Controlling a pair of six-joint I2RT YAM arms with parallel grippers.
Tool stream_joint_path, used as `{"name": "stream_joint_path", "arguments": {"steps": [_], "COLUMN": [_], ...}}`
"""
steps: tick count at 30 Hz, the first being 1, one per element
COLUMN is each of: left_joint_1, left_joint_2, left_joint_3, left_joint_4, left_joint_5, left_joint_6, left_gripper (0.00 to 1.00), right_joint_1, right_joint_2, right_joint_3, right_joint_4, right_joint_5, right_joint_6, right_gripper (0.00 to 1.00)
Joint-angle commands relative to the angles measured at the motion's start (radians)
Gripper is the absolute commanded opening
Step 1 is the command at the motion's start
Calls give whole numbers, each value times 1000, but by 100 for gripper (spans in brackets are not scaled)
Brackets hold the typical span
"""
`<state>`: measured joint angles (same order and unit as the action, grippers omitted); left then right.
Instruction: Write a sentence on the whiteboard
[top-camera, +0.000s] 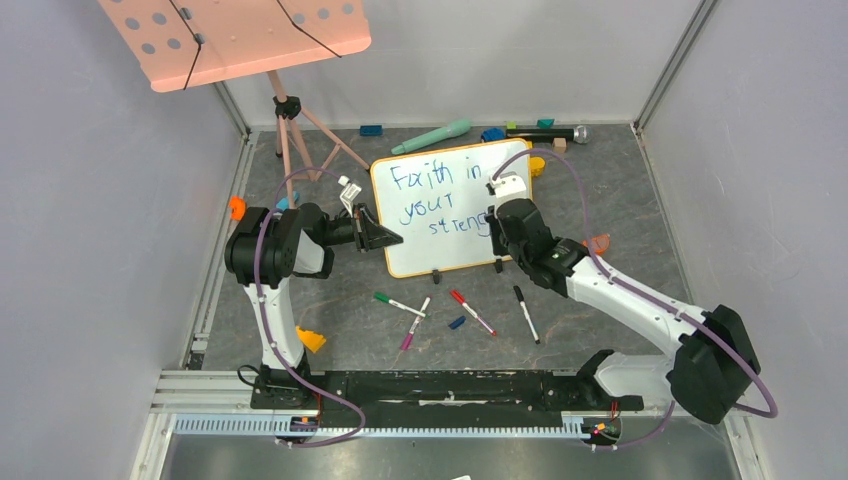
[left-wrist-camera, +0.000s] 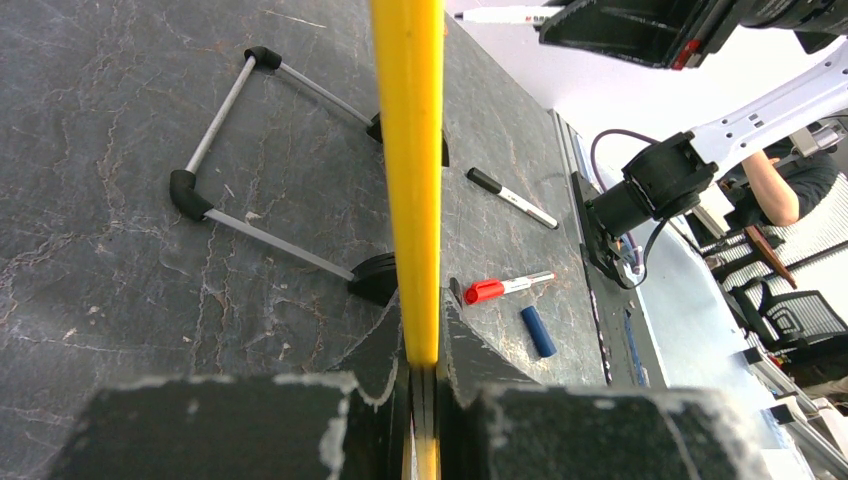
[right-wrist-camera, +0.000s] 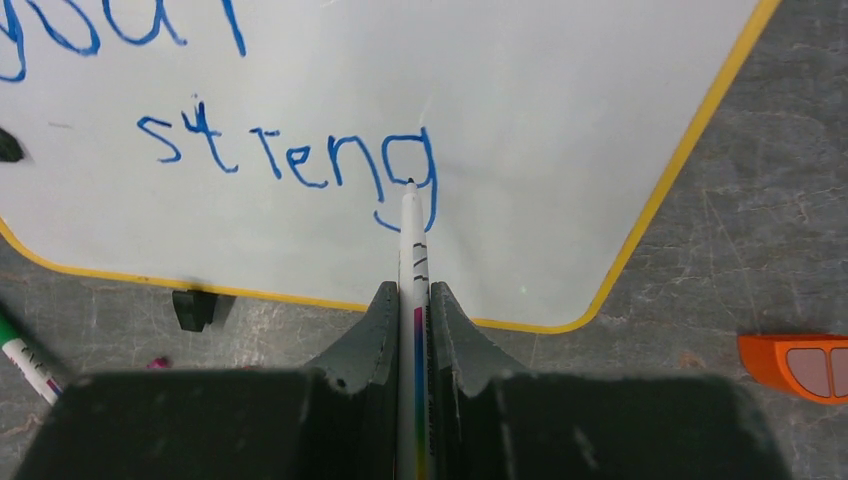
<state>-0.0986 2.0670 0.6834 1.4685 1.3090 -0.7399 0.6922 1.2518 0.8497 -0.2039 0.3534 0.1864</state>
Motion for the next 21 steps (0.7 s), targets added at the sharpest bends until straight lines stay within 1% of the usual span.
{"name": "stream_joint_path", "arguments": {"steps": [1, 15, 21], "left_joint_1": [-10, -10, -10], "left_joint_2": [-20, -20, -20], "left_joint_3": [4, 4, 5], "left_joint_4": [89, 89, 89], "left_joint_5": [59, 59, 58], "left_joint_6": [100, 101, 101], "left_gripper": [2, 2, 2], "right_joint_1": [-24, -43, -53], "right_joint_2": [-16, 78, 77], "right_joint_3": [62, 117, 112], "right_joint_4": [14, 13, -8], "right_joint_5": [55, 57, 127], "right_joint_6": [-1, -28, -8], "right_gripper": [0, 0, 0]}}
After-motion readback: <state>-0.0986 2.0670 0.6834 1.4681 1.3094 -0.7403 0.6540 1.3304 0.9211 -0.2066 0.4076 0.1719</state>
